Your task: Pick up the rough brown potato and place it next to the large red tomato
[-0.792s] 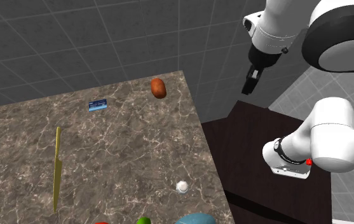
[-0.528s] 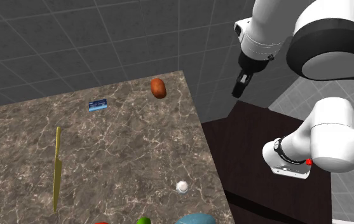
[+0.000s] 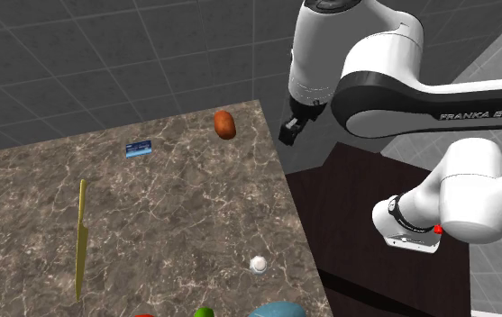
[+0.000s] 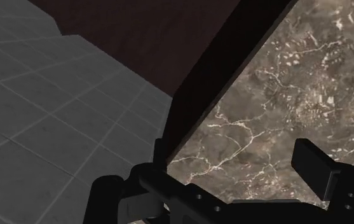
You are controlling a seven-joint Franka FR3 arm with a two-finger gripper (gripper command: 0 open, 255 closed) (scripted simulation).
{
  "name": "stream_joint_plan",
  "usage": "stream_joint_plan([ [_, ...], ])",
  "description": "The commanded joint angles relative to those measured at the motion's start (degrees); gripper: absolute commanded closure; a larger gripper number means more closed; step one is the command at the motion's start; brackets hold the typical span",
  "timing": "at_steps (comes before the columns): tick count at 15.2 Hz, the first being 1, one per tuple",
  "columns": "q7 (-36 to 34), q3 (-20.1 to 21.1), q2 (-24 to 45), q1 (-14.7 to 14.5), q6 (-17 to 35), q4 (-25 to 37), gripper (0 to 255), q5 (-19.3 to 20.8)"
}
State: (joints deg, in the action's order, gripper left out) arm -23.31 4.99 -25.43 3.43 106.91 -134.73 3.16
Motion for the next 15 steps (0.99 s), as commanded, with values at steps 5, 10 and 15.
stream_joint_plan([
  [5,-13.36,3.71,13.88,1.67,6.9,7.36,0,2.17],
  [10,-23.87,4.84,25.35,2.39,9.72,15.82,0,5.76],
  [15,-33.26,4.16,36.77,2.02,10.29,26.32,0,9.46],
])
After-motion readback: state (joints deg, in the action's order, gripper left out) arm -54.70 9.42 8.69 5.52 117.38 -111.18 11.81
